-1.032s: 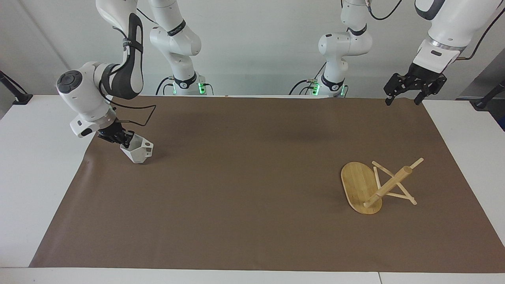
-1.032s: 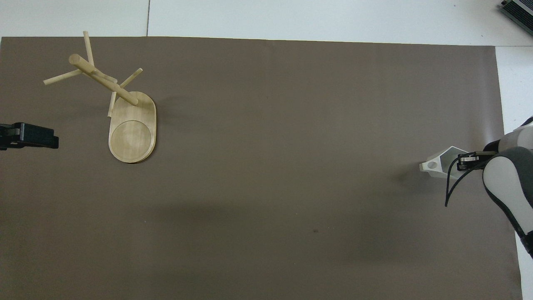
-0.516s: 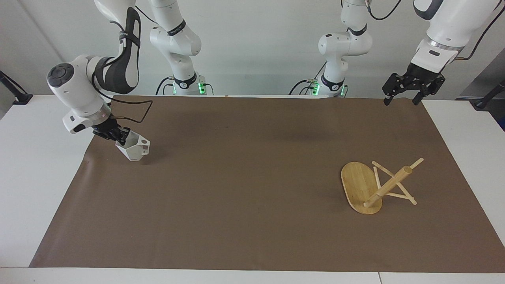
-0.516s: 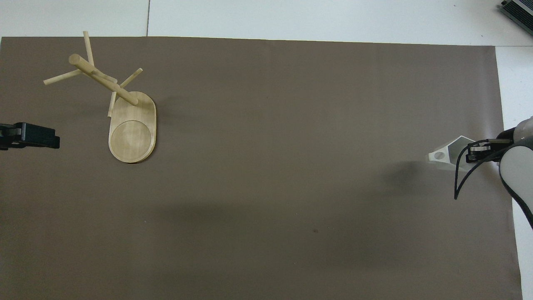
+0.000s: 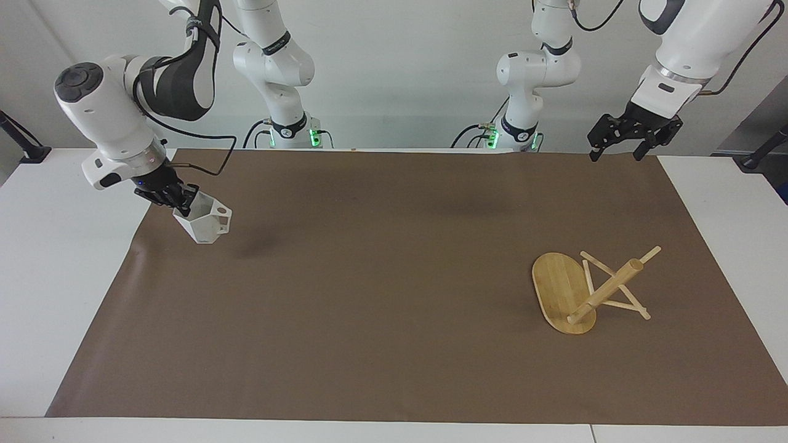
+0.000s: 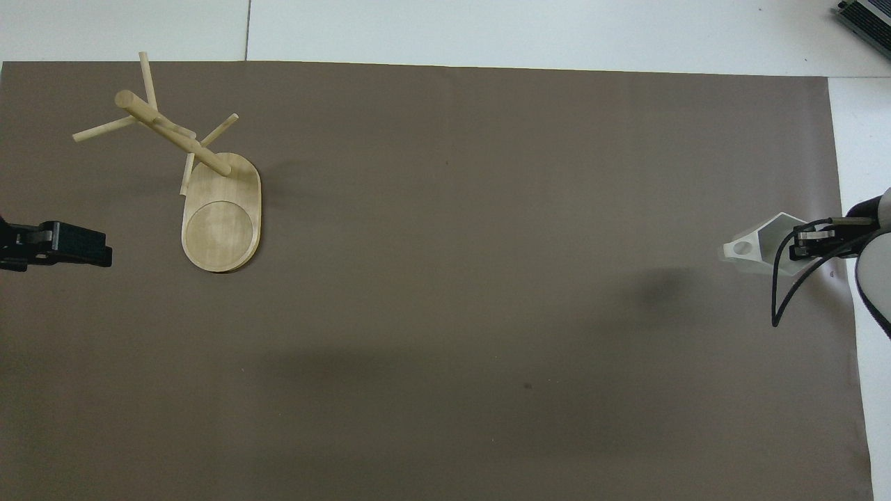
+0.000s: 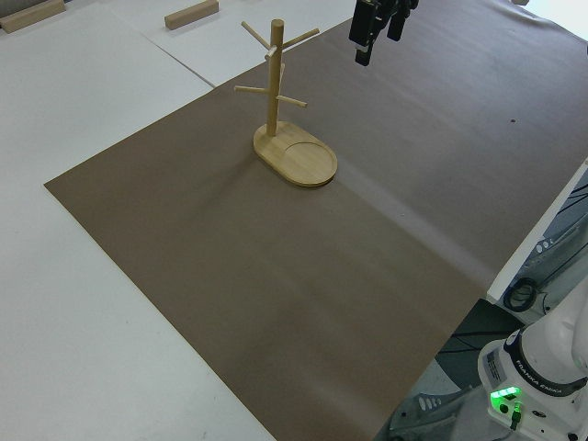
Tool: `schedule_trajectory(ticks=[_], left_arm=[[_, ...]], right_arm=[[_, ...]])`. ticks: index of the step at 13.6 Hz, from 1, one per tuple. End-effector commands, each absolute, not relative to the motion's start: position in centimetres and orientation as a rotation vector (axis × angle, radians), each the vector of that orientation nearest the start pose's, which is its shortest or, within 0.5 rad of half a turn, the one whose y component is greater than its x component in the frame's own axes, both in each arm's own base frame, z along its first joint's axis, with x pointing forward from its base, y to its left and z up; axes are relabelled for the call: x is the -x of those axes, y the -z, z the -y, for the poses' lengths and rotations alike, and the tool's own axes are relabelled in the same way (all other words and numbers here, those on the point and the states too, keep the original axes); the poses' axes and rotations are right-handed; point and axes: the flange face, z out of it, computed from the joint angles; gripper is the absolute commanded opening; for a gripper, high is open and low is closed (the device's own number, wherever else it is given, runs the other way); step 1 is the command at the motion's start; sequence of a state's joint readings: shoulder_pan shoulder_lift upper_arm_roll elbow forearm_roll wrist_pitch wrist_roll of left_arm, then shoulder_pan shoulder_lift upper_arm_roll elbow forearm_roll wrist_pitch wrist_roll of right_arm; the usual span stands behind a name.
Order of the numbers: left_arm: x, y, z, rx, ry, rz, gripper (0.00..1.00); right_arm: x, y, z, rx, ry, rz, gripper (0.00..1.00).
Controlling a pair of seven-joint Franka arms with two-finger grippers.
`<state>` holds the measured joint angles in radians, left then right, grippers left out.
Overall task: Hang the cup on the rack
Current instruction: 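Carry the cup with the right gripper while the left gripper approaches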
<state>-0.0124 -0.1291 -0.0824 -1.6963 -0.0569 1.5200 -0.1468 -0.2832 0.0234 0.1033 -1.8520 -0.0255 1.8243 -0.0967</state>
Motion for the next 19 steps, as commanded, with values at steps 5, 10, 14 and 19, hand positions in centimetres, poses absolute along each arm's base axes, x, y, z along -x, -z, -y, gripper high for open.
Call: schedule_trajectory(ticks=[5, 10, 14, 19], left_arm=[[-46.8, -62.4, 11.2, 3.176, -0.341, 0.878, 1.0], [-45.5, -61.6, 15.5, 3.188, -0.309, 1.046, 1.0], [-45.7, -62.0, 15.5, 3.133, -0.549, 1.446, 1.0], [-46.8, -60.1, 14.1, 3.078, -0.966, 1.774, 1.0]], right_arm=[[-52.4, -54.8, 6.4, 3.021, -0.13, -0.13, 0.0], [-51.5, -57.0, 4.2, 2.861, -0.142, -0.122, 0.0], [-51.5, -57.6, 2.2, 2.69, -0.151, -0.109, 0.0], [-51.8, -58.8, -4.2, 2.554, -0.144, 0.003, 0.0]])
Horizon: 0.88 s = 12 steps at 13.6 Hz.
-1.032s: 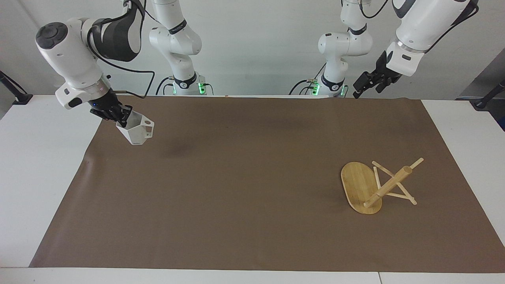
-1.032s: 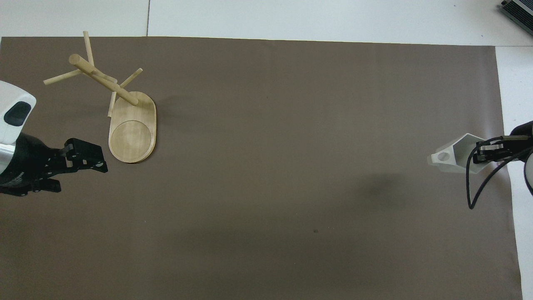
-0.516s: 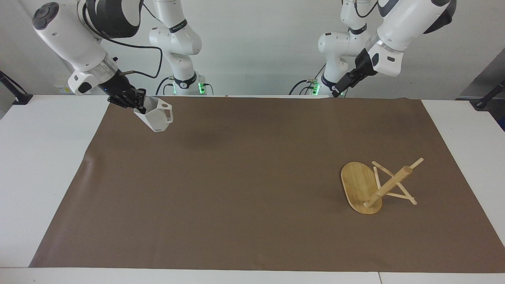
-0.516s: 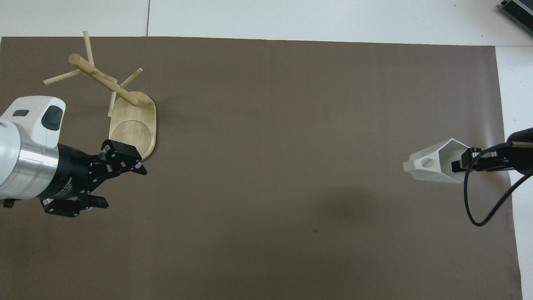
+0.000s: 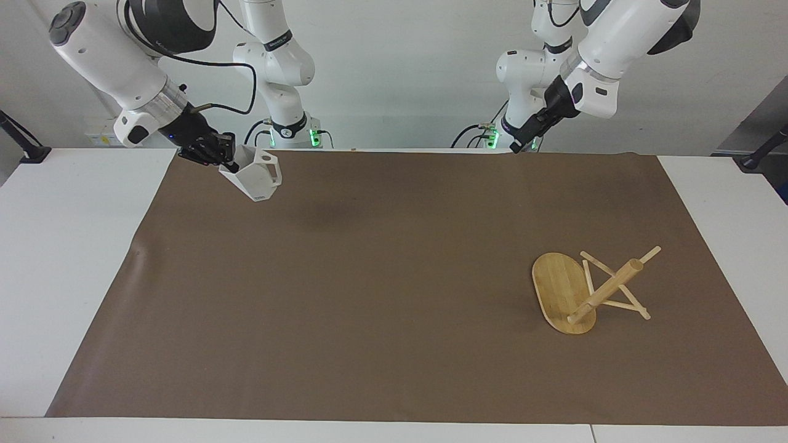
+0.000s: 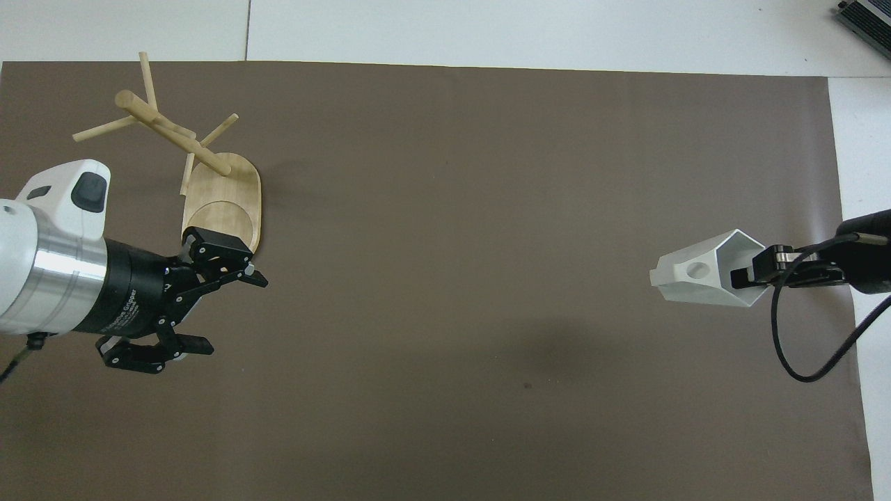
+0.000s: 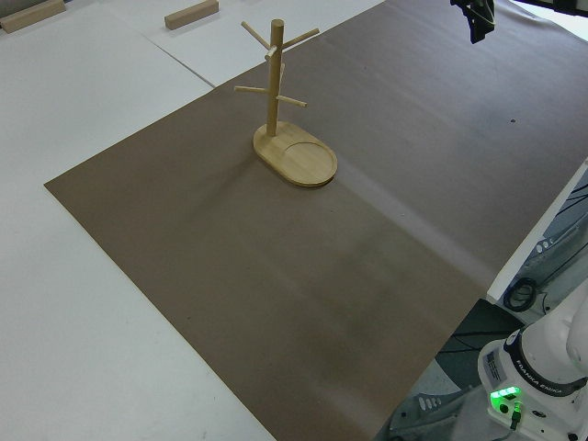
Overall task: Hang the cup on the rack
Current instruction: 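Carry the cup with the right gripper while the left gripper approaches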
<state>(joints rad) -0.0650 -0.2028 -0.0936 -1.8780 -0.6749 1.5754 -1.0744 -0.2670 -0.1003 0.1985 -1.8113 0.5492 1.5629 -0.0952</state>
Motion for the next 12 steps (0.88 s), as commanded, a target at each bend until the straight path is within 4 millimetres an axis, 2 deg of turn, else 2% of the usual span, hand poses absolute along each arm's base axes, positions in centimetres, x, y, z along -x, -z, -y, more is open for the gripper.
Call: schedule_trajectory(ticks=[1, 2, 5, 7, 9, 10, 12], left_arm=[[-47.7, -59.3, 14.3, 3.032, -1.046, 1.854, 1.0], [-48.5, -58.4, 14.6, 3.001, -1.104, 1.928, 1.0], [-48.9, -56.3, 15.8, 2.898, -1.312, 2.129, 1.0], [-49.8, -54.2, 16.6, 2.754, -1.548, 2.22, 1.0], [-50.3, -54.3, 17.6, 2.697, -1.624, 2.305, 1.0], [-50.4, -54.4, 18.8, 2.689, -1.655, 2.346, 1.0], [-49.9, -54.4, 21.0, 2.671, -1.746, 2.321, 1.0]], right_arm=[[-51.7, -58.9, -5.8, 2.522, -0.151, 0.023, 0.0], [-51.7, -59.2, -6.9, 2.484, -0.154, 0.025, 0.0], [-51.4, -60.2, -10.4, 2.361, -0.226, -0.1, 0.0], [-51.1, -60.8, -12.8, 2.292, -0.271, -0.148, 0.0], [-50.8, -61.2, -15.0, 2.248, -0.304, -0.17, 0.0], [-50.7, -61.5, -15.9, 2.232, -0.309, -0.182, 0.0], [-51.0, -61.7, -17.7, 2.232, -0.258, -0.229, 0.0]])
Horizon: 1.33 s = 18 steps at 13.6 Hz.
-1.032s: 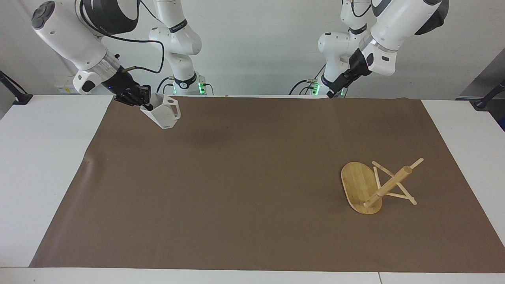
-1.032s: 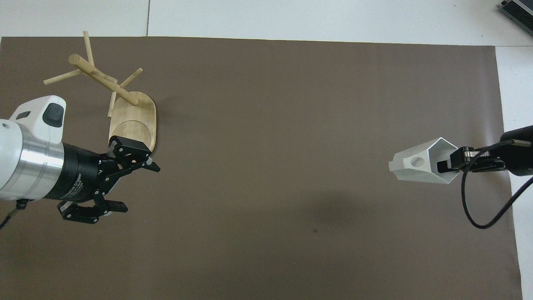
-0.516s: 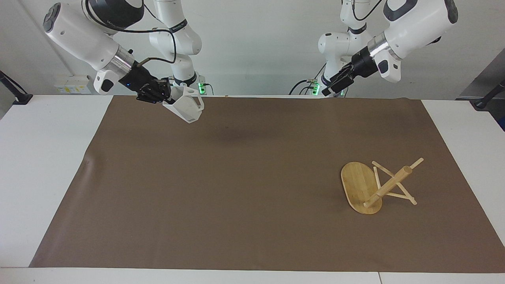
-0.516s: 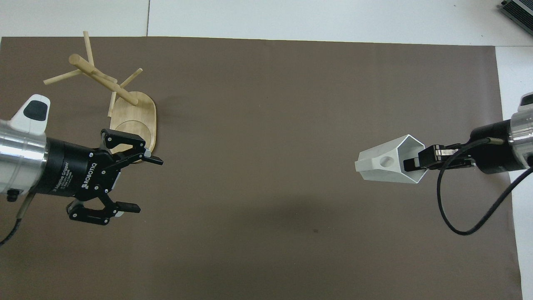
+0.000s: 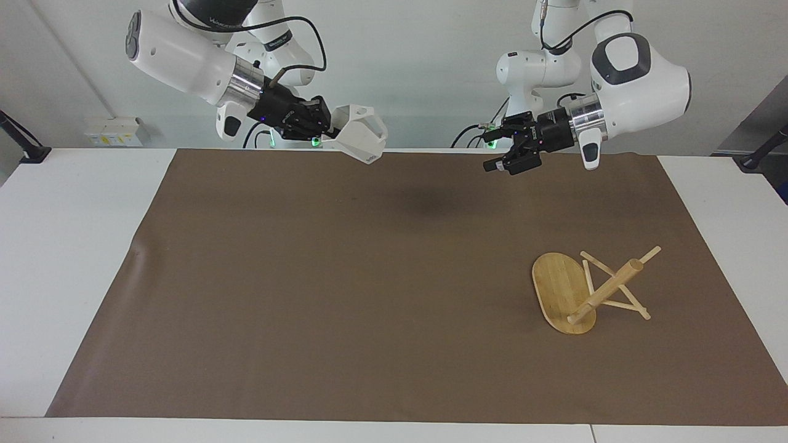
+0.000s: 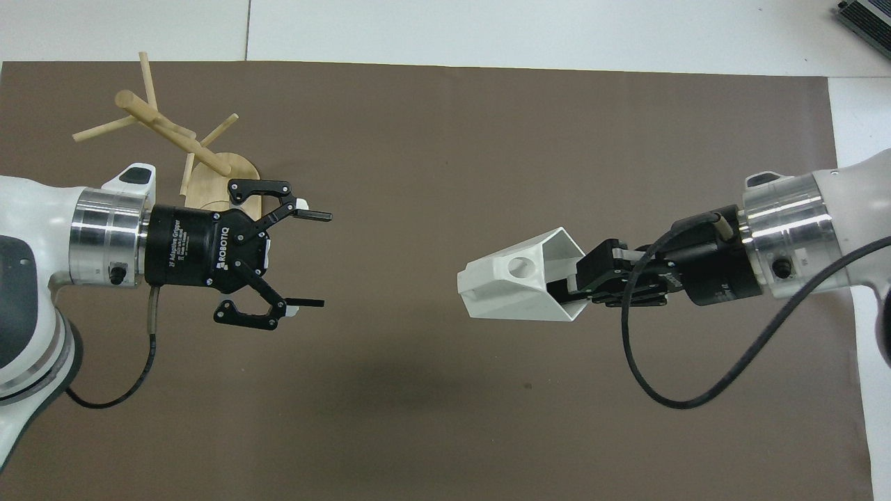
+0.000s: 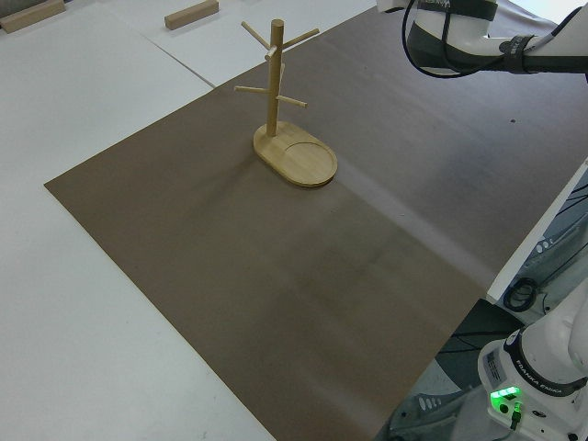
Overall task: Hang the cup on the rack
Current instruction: 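Carry the cup with the right gripper while the left gripper approaches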
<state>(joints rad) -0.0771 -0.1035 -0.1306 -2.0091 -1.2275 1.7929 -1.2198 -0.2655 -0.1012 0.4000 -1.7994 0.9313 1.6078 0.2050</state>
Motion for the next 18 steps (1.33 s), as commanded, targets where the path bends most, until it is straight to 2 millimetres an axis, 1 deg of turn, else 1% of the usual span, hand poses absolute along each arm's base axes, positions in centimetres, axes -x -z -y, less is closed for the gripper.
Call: schedule_trajectory(ticks=[1, 2, 3, 4, 5, 6, 8, 10, 11, 12, 13, 14, 15, 16, 18], left_arm=[[-49.7, -54.7, 21.6, -1.552, 1.069, -1.396, 1.0], [-49.8, -54.7, 21.6, -1.528, 1.08, -1.413, 1.0], [-49.5, -54.7, 22.3, -1.521, 1.098, -1.42, 1.0], [-48.9, -54.7, 23.5, -1.527, 1.132, -1.432, 1.0], [-48.7, -54.6, 23.8, -1.529, 1.14, -1.435, 1.0], [-48.6, -54.5, 23.8, -1.528, 1.146, -1.442, 1.0], [-49.2, -54.7, 22.8, -1.496, 1.139, -1.47, 1.0], [-50.4, -54.8, 20.9, -1.443, 1.105, -1.5, 1.0], [-50.8, -55.0, 20.5, -1.405, 1.099, -1.508, 1.0], [-51.4, -54.7, 20.3, -1.376, 1.08, -1.525, 1.0], [-52.0, -55.0, 20.2, -1.352, 1.054, -1.531, 1.0], [-52.6, -55.3, 20.1, -1.336, 1.045, -1.528, 1.0], [-53.3, -55.5, 20.6, -1.332, 1.05, -1.518, 1.0], [-53.4, -56.0, 21.0, -1.336, 1.048, -1.506, 1.0], [-53.5, -56.3, 21.3, -1.33, 1.043, -1.506, 1.0]], right_arm=[[-51.1, -61.8, -19.0, 2.232, -0.233, -0.257, 0.0], [-51.2, -62.0, -20.3, 2.23, -0.197, -0.294, 0.0], [-51.4, -62.1, -21.3, 2.223, -0.17, -0.339, 0.0], [-51.5, -62.2, -21.9, 2.216, -0.147, -0.373, 0.0], [-51.7, -62.3, -22.1, 2.209, -0.123, -0.396, 0.0], [-51.5, -62.4, -22.8, 2.206, -0.11, -0.399, 0.0], [-51.8, -62.5, -23.0, 2.192, -0.076, -0.438, 0.0], [-51.9, -62.5, -22.9, 2.188, -0.067, -0.448, 0.0], [-51.9, -62.5, -22.9, 2.188, -0.067, -0.448, 0.0], [-51.8, -62.5, -23.2, 2.189, -0.071, -0.443, 0.0], [-51.5, -62.5, -23.9, 2.192, -0.078, -0.43, 0.0], [-51.4, -62.5, -24.0, 2.195, -0.079, -0.425, 0.0], [-51.1, -62.3, -24.7, 2.199, -0.087, -0.411, 0.0], [-51.0, -62.3, -25.0, 2.2, -0.092, -0.406, 0.0], [-50.9, -62.3, -25.1, 2.202, -0.097, -0.402, 0.0]])
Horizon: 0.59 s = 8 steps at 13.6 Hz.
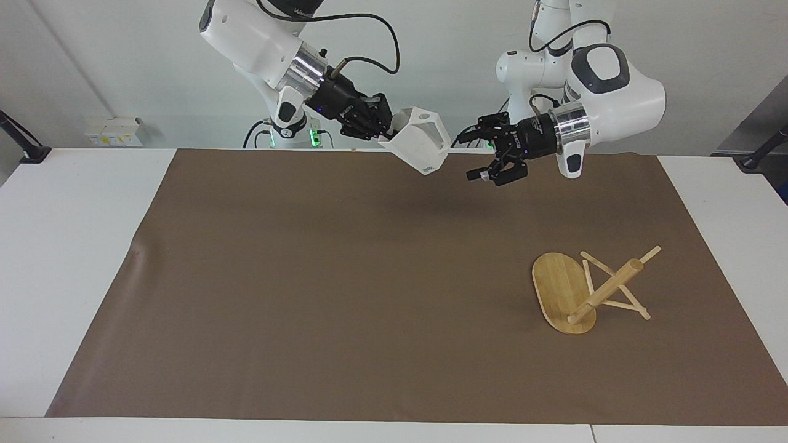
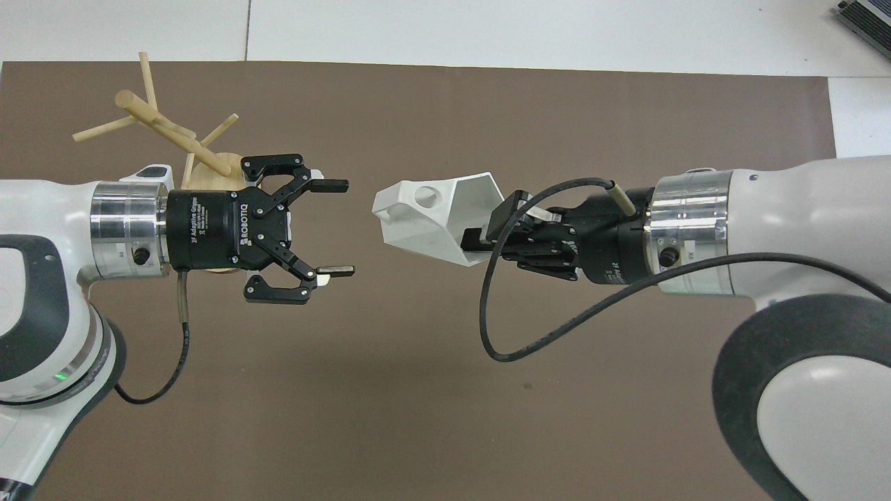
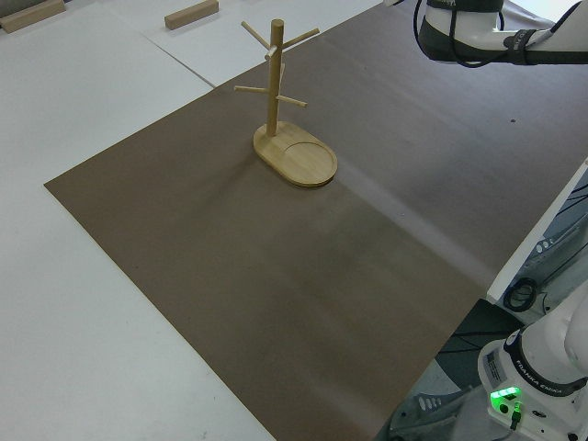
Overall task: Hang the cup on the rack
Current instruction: 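Close the left gripper on the cup held by the right gripper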
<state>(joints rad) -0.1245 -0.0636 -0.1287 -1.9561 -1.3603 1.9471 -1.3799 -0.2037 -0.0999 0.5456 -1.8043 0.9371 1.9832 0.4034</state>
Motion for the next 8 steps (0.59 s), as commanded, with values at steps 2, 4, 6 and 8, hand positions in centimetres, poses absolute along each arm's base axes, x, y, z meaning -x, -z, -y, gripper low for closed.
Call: schedule_trajectory(ticks=[2, 4, 6, 8], left_arm=[[-52.8, -56.2, 23.0, -1.364, 1.073, -1.488, 1.0], [-52.4, -56.1, 23.5, -1.384, 1.092, -1.478, 1.0], [-52.2, -56.1, 24.0, -1.391, 1.092, -1.474, 1.0], [-51.8, -55.9, 24.6, -1.398, 1.094, -1.475, 1.0]], right_arm=[[-50.4, -62.4, -26.0, 2.205, -0.104, -0.382, 0.0], [-50.4, -62.2, -26.1, 2.205, -0.108, -0.382, 0.0], [-50.4, -62.3, -26.1, 2.203, -0.106, -0.382, 0.0], [-50.4, -62.3, -26.1, 2.203, -0.108, -0.381, 0.0]])
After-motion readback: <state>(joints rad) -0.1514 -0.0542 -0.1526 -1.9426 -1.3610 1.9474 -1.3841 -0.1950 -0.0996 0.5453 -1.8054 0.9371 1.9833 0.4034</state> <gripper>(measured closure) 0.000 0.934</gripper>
